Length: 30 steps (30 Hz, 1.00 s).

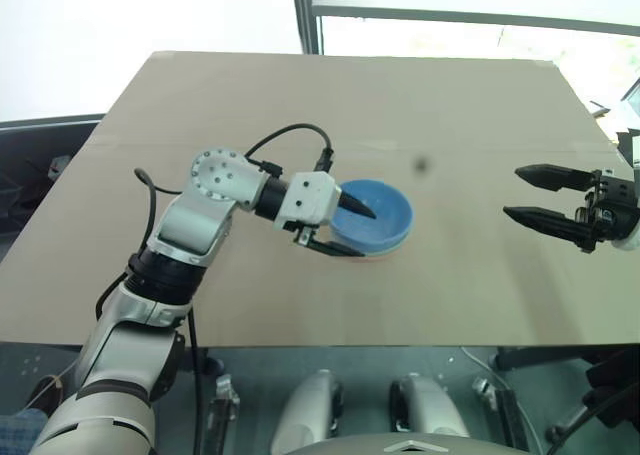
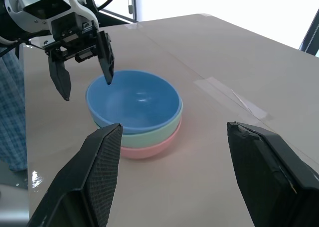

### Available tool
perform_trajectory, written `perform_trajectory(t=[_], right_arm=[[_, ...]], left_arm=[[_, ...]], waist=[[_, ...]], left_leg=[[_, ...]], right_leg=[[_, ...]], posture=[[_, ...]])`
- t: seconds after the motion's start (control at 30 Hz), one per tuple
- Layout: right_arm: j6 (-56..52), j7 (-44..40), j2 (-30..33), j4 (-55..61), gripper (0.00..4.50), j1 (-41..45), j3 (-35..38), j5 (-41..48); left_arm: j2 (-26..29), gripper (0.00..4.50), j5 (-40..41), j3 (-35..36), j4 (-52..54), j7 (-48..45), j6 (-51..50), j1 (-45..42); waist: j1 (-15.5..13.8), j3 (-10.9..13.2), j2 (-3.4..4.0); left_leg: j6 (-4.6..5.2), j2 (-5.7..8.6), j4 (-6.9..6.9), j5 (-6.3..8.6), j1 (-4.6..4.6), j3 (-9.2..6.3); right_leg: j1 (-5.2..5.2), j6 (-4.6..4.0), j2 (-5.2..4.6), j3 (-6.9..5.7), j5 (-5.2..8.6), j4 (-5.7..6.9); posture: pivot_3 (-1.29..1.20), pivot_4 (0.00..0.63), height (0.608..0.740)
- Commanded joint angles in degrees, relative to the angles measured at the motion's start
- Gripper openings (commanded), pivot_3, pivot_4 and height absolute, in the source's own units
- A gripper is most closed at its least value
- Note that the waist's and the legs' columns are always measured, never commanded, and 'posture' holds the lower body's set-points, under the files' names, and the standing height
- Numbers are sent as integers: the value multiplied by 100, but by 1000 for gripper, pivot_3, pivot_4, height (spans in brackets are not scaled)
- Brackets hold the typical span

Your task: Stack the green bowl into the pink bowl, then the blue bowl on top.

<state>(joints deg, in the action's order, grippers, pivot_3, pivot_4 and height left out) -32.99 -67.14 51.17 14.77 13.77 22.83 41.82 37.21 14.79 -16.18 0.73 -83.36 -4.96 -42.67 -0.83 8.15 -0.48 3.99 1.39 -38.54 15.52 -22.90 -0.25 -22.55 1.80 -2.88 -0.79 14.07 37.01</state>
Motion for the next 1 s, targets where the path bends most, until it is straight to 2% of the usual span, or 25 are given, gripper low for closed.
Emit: perform_trajectory(t=[0.03, 0.23, 0.5, 0.83, 1.0], right_arm=[[141, -29, 44, 119, 3494, -12, 74, 83], [167, -16, 22, 169, 3494, -140, 40, 87], [384, 64, -33, -20, 3494, -224, -146, -150], [907, -21, -290, -380, 3494, -406, -563, -551], [1057, -134, -306, -632, 3494, -267, -719, -639]], left_arm=[[-132, 4421, 417, 428, 167, 298, -341, -52], [-223, 4421, 915, 1137, 503, 1260, -1313, 259], [155, 4421, 1223, 2211, 1304, 2421, -2303, 1598], [461, 4421, 1468, 3458, 2063, 2976, -2391, 3515], [439, 4421, 1485, 3788, 2051, 3280, -2322, 3902]], waist=[[-3, 0, 0], [5, 0, 0], [8, 0, 1], [-1, 0, 1], [-12, 0, 3]], left_leg=[[0, 0, 0, 0, 0, 0], [1, 0, 0, 0, 0, -1], [-1, -5, 1, 0, 3, -1], [-22, -2, 14, -9, 5, -1], [-18, -4, 22, -6, 7, -2]], right_leg=[[0, 0, 0, 0, 0, 0], [0, 1, 0, 0, 0, 0], [-1, 1, -1, 3, 0, 2], [0, -2, -17, 4, 1, -13], [-3, -5, -18, 4, 1, -16]], posture=[[0, 150, 740], [0, 150, 740], [0, 150, 740], [0, 150, 740], [0, 150, 740]])
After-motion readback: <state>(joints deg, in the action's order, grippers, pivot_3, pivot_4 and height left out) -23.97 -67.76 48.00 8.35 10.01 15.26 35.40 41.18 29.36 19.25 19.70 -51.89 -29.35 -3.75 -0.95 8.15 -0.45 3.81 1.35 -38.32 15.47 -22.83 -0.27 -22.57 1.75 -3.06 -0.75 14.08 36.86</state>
